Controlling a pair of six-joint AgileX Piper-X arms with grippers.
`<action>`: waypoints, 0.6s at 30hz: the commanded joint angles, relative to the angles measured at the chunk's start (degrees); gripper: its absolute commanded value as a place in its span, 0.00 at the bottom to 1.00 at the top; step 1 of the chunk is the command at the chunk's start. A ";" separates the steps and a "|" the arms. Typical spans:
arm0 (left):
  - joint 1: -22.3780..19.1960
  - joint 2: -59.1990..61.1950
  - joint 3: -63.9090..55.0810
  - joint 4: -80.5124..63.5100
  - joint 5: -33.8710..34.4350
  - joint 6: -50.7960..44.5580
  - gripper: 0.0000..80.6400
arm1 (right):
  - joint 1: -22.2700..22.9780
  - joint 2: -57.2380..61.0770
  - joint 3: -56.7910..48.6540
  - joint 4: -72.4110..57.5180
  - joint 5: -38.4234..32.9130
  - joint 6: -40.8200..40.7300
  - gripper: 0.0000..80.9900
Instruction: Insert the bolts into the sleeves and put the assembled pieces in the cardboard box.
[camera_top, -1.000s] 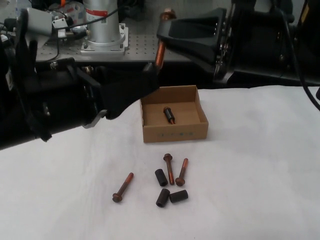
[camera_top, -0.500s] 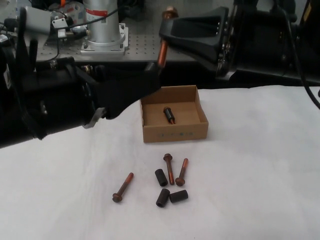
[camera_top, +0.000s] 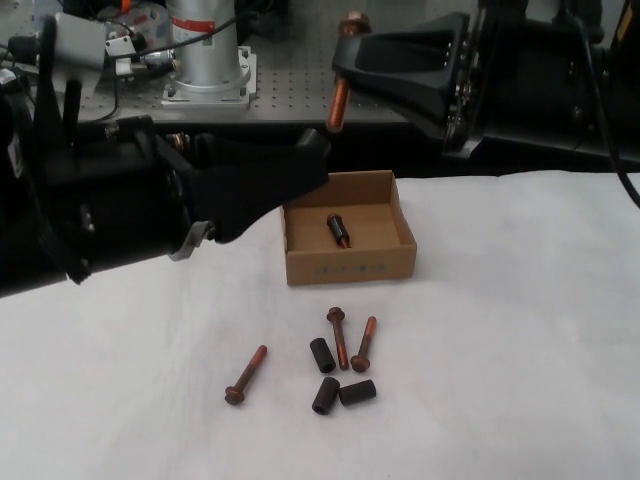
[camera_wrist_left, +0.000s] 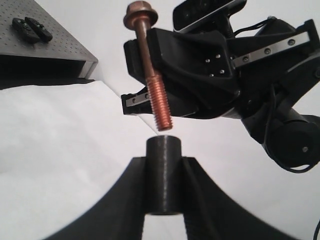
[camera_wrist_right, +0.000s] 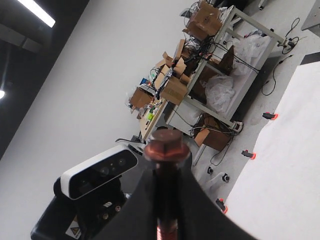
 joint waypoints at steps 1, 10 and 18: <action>0.19 -0.25 -0.29 -2.38 0.07 -0.77 0.01 | -0.08 -0.04 -0.23 -0.50 -0.91 -0.56 0.03; 0.19 -0.25 -0.29 -3.62 0.07 -2.09 0.01 | -0.08 -0.04 -0.23 -0.50 -2.15 0.42 0.03; 0.19 -0.25 -0.29 -1.66 1.39 -1.98 0.01 | -0.08 -0.04 -0.23 -1.00 -2.22 0.31 0.03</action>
